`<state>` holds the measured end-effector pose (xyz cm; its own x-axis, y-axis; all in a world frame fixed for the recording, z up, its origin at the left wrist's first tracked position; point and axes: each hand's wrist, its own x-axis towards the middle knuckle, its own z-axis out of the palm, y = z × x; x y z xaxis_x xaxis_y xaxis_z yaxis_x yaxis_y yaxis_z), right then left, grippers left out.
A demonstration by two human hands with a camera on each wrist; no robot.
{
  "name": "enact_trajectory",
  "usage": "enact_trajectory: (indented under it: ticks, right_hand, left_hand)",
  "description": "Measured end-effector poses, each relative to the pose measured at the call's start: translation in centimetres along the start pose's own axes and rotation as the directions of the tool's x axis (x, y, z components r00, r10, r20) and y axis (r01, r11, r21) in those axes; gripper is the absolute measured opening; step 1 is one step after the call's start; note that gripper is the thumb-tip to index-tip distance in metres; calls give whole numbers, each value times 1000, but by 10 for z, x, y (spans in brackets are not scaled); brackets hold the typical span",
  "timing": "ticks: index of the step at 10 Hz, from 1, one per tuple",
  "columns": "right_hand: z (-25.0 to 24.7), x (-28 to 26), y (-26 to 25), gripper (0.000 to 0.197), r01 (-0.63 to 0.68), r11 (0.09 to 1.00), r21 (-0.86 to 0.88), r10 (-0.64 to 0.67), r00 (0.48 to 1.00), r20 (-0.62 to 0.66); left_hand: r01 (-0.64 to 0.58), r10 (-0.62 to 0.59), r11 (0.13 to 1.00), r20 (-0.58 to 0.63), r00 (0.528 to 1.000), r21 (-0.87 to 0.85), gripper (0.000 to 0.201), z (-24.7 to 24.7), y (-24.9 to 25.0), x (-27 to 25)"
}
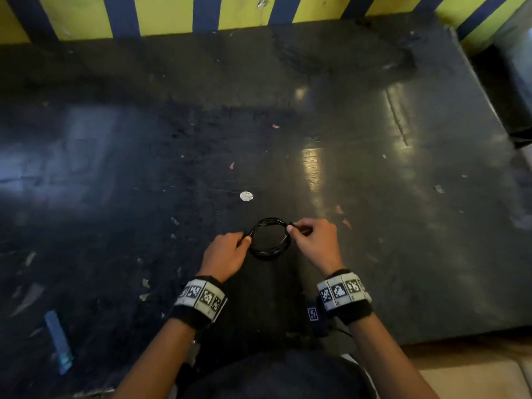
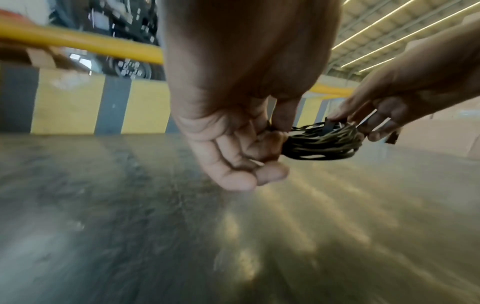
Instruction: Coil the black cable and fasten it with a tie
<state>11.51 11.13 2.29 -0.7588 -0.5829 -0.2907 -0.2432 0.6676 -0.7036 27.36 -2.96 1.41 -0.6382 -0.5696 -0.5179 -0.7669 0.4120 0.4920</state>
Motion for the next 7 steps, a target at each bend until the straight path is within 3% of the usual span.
enact_trajectory:
  ticks: [3, 5, 7]
  right_hand:
    - [57, 95, -45, 24, -35, 988, -147, 30, 999, -35]
    - [87, 130, -42, 27, -104, 972, -209, 117, 992, 51]
    - [56, 103, -19, 35, -126, 989, -71, 131, 989, 62]
  left_hand:
    - [56, -37, 995, -202, 979, 85, 36, -39, -17, 94]
    - [108, -102, 993, -124, 987, 42, 40, -37, -40, 143]
    - [175, -186, 981, -148, 971, -84, 38, -33, -57, 111]
